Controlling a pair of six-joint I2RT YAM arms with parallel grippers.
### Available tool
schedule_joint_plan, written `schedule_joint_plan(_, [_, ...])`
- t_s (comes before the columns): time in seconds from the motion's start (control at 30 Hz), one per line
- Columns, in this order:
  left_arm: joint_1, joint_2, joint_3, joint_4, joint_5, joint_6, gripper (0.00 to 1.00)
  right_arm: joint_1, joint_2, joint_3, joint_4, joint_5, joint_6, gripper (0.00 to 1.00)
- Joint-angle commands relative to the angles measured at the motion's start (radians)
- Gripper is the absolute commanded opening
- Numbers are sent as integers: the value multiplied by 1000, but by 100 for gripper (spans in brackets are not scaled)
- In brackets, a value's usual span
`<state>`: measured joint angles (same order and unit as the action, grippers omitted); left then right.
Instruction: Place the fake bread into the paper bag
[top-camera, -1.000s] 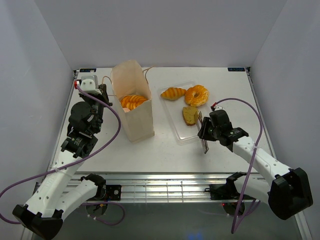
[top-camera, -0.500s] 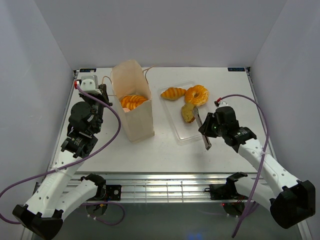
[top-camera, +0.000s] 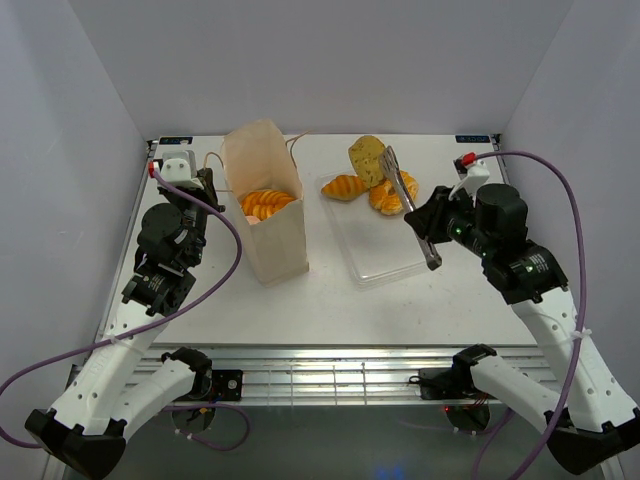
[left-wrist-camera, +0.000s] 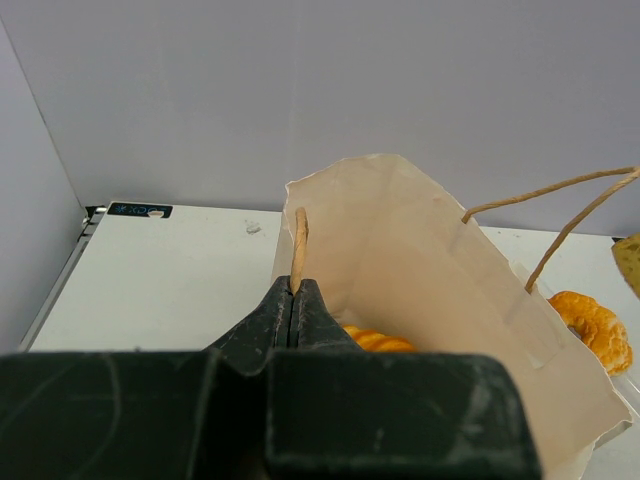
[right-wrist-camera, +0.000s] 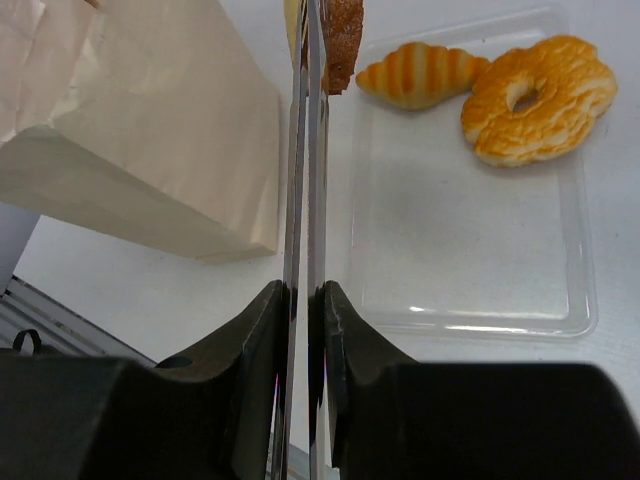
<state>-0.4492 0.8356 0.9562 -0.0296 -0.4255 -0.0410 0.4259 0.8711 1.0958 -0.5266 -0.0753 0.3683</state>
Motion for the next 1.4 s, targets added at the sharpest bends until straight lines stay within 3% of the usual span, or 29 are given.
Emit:
schedule_joint_plan(0.0, [-6, -15, -2, 2, 2, 6, 0, -3, 14, 172, -18, -44, -94, 8])
schedule_joint_plan(0.23, [-6, -21, -2, 0, 2, 3, 0, -1, 149, 455, 8, -198, -175, 8])
schedule_joint_plan(0.43, [-6, -21, 0, 0, 1, 3, 0, 55, 264, 561, 79, -288, -163, 8])
schedule_joint_plan(0.63, [-6, -24, -2, -1, -5, 4, 0, 244, 396, 631, 99, -163, -196, 8])
schedule_joint_plan(1.07, [-6, -36, -4, 5, -16, 9, 0, 292, 631, 691, 154, -63, -196, 8])
schedule_joint_plan(1.2, [-6, -35, -4, 5, -13, 10, 0, 292, 674, 736, 123, -69, -206, 48])
schedule_joint_plan(1.27, [-6, -33, -4, 5, -13, 10, 0, 292, 681, 759, 108, -76, -207, 54])
schedule_joint_plan(1.37, [-6, -32, -4, 5, -10, 12, 0, 292, 660, 762, 112, -84, -206, 56])
